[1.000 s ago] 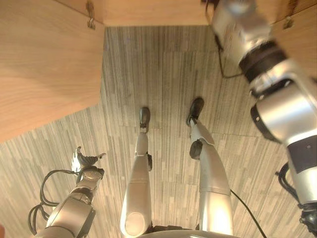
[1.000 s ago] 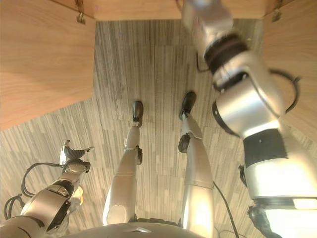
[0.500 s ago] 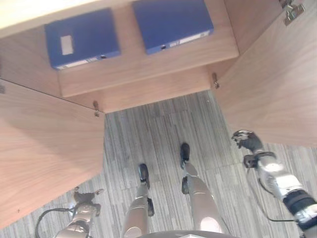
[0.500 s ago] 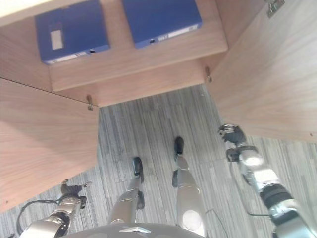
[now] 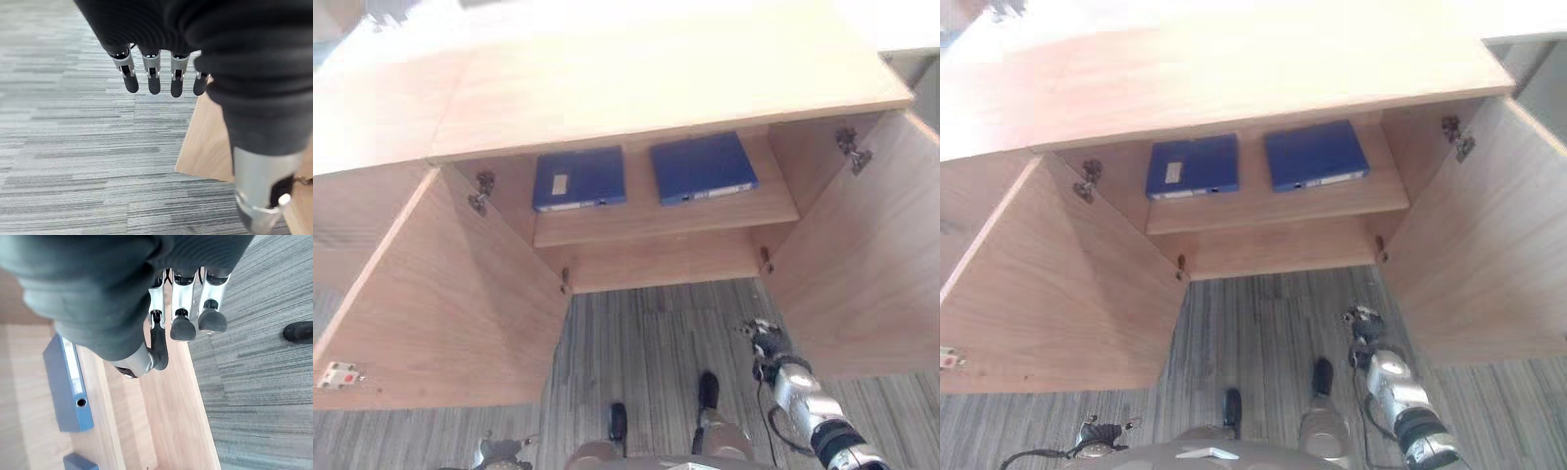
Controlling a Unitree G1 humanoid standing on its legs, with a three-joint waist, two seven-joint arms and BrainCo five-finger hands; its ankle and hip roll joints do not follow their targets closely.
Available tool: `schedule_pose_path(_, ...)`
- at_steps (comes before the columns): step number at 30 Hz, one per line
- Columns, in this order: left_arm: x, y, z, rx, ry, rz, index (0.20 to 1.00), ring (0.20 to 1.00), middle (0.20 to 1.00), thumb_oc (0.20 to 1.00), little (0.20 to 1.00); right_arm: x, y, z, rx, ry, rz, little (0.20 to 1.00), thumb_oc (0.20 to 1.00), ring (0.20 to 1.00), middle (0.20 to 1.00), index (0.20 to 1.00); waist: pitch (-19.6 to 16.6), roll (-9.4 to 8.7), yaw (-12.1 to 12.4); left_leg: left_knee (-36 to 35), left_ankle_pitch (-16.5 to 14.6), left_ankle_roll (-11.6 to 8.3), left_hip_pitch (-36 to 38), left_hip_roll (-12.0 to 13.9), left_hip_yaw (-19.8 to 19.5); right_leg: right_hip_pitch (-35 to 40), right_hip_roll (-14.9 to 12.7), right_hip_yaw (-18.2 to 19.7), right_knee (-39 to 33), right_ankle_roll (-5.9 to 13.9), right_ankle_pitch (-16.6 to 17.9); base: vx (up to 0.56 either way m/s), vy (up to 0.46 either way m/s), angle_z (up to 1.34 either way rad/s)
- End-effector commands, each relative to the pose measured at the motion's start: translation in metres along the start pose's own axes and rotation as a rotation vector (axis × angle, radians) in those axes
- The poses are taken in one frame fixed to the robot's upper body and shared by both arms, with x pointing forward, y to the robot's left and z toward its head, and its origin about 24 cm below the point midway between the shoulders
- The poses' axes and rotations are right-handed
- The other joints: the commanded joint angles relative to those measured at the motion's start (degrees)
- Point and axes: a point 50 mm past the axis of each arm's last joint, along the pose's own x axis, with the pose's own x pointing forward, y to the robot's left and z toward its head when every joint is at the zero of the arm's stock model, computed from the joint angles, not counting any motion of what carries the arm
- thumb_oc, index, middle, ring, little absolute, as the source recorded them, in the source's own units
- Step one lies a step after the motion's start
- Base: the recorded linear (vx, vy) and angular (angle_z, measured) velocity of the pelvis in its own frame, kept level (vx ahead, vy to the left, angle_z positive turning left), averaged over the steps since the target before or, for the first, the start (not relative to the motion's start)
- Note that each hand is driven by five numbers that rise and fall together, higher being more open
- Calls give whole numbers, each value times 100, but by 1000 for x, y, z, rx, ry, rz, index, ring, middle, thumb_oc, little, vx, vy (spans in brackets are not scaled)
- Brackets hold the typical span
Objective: Put the empty folder in the office cabinet
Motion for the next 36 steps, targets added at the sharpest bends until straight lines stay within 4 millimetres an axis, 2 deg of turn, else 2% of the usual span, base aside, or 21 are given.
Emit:
schedule_pose_path(1, 5, 18, 24, 46, -61, 56, 1000, 1000, 1000, 1000, 1000, 13, 16, 38, 33, -125, 34, 200, 200, 200, 200, 200, 113, -96, -45, 130, -889, 44, 407, -203, 77, -253, -325, 94, 277, 641, -416, -112, 55, -16)
schedule_pose_path(5, 5, 19, 22, 55, -58, 56, 1000, 1000, 1000, 1000, 1000, 14, 8, 39, 9, -124, -3, 200, 200, 200, 200, 200, -33, -131, -63, 24, -907, 129, 648, -299, 174, -146, -367, 121, 239, 702, -338, -54, 31, -8)
schedule_pose_path(7, 5, 21, 22, 85, -68, 48, 1000, 1000, 1000, 1000, 1000, 15, 0, 53, -108, -152, -17, 200, 200, 200, 200, 200, -135, -185, -99, 4, -946, 203, 751, -390, 280, -108, -436, 190, 229, 754, -256, -103, 39, -17)
schedule_pose_path(9, 6, 23, 23, 103, -78, 43, 1000, 1000, 1000, 1000, 1000, 13, -12, 73, -229, -192, -28, 1000, 1000, 1000, 1000, 1000, -186, -222, -113, 4, -955, 244, 818, -440, 309, -96, -469, 234, 241, 776, -200, -83, 35, -16)
schedule_pose_path(10, 6, 24, 24, 113, -83, 43, 1000, 1000, 1000, 1000, 1000, 11, -16, 87, -291, -233, -33, 1000, 1000, 1000, 1000, 1000, -211, -245, -137, 4, -964, 260, 839, -463, 339, -92, -484, 265, 237, 784, -175, -53, 27, -10)
schedule_pose_path(11, 6, 24, 24, 113, -83, 42, 1000, 1000, 1000, 1000, 1000, 11, -16, 87, -292, -233, -33, 1000, 1000, 1000, 1000, 1000, -208, -242, -134, 4, -965, 260, 843, -462, 341, -89, -483, 268, 237, 785, -175, -77, 36, -17)
schedule_pose_path(12, 6, 27, 27, 131, -103, 40, 1000, 1000, 1000, 1000, 1000, 1, -25, 122, -414, -342, -28, 1000, 1000, 1000, 1000, 1000, -230, -280, -191, 4, -967, 293, 885, -519, 365, -102, -496, 339, 231, 810, -105, -84, 40, -23)
schedule_pose_path(13, 6, 28, 30, 146, -115, 35, 1000, 1000, 1000, 1000, 1000, -9, -32, 145, -470, -418, -42, 1000, 1000, 1000, 1000, 1000, -233, -292, -232, 4, -969, 300, 909, -538, 402, -98, -508, 361, 216, 838, -62, -94, 54, -26)
schedule_pose_path(18, 7, 36, 38, 234, -162, 28, 1000, 1000, 1000, 1000, 1000, -61, -85, 223, -654, -659, -276, 1000, 1000, 1000, 1000, 1000, -311, -408, -385, 4, -1039, 347, 1021, -655, 504, -71, -608, 370, 119, 929, 127, -45, 36, -8)
schedule_pose_path(20, 7, 41, 40, 241, -166, 39, 1000, 1000, 1000, 1000, 1000, -85, -102, 250, -705, -742, -390, 1000, 1000, 1000, 1000, 1000, -304, -447, -405, 4, -1049, 363, 1062, -656, 586, -95, -648, 281, 118, 929, 266, -30, -4, -8)
schedule_pose_path(22, 7, 44, 44, 254, -177, 46, 1000, 1000, 1000, 1000, 1000, -105, -112, 268, -759, -805, -483, 1000, 1000, 1000, 1000, 1000, -284, -462, -441, 4, -1039, 375, 1088, -619, 665, -116, -664, 184, 151, 929, 293, -50, -25, -17)
schedule_pose_path(25, 8, 44, 53, 272, -195, 54, 1000, 1000, 1000, 1000, 1000, -137, -123, 298, -738, -953, -644, 1000, 1000, 1000, 1000, 1000, -224, -394, -492, 4, -1014, 377, 1070, -468, 825, -77, -697, 169, 409, 929, 76, -94, -26, -36)
schedule_pose_path(26, 8, 44, 56, 273, -199, 57, 1000, 1000, 1000, 1000, 1000, -147, -125, 306, -707, -1008, -690, 1000, 1000, 1000, 1000, 1000, -217, -380, -495, 4, -982, 384, 1024, -420, 890, -61, -744, 253, 593, 923, 0, -97, -16, -34)
schedule_pose_path(27, 8, 44, 56, 273, -200, 57, 1000, 1000, 1000, 1000, 1000, -147, -125, 306, -707, -1008, -691, 1000, 1000, 1000, 1000, 1000, -221, -395, -488, 4, -964, 389, 1007, -439, 895, -86, -761, 268, 600, 924, 12, -151, -37, -38)
schedule_pose_path(28, 8, 45, 62, 273, -213, 68, 1000, 1000, 1000, 1000, 1000, -158, -128, 315, -705, -1068, -793, 1000, 1000, 1000, 1000, 1000, -224, -370, -460, 4, -941, 395, 907, -342, 989, -41, -848, 533, 853, 881, -144, -122, -38, -40)
schedule_pose_path(31, 8, 44, 68, 286, -224, 77, 1000, 1000, 1000, 1000, 1000, -170, -139, 321, -643, -1106, -906, 1000, 1000, 1000, 1000, 1000, -325, -367, -413, 4, -891, 369, 750, -218, 1107, 106, -963, 895, 1131, 863, -363, -75, -51, -69)
schedule_pose_path(32, 7, 27, 82, 285, -258, 55, 1000, 1000, 1000, 1000, 1000, -172, -142, 321, -612, -1108, -937, 1000, 1000, 1000, 1000, 1000, -387, -368, -418, 4, -878, 359, 707, -187, 1135, 166, -990, 1002, 1213, 867, -417, -5, -77, -30)
schedule_pose_path(34, 3, 5, 63, 296, -250, 5, 1000, 1000, 1000, 1000, 1000, -182, -164, 314, -504, -1091, -1040, 1000, 1000, 1000, 1000, 1000, -436, -392, -299, 4, -826, 353, 604, -126, 1118, 288, -1015, 1044, 1273, 876, -487, -3, -107, -8)
schedule_pose_path(35, 3, 4, 50, 299, -223, 0, 1000, 1000, 1000, 1000, 1000, -185, -177, 305, -440, -1063, -1072, 1000, 1000, 1000, 1000, 1000, -490, -456, -201, 4, -802, 333, 547, -124, 1114, 406, -1015, 1018, 1201, 887, -521, -5, -90, 2)
schedule_pose_path(36, 3, 4, 50, 300, -223, 0, 1000, 1000, 1000, 1000, 1000, -185, -177, 305, -440, -1063, -1073, 1000, 1000, 1000, 1000, 1000, -491, -458, -196, 4, -802, 333, 547, -125, 1113, 410, -1016, 1016, 1196, 888, -520, 20, -143, -4)
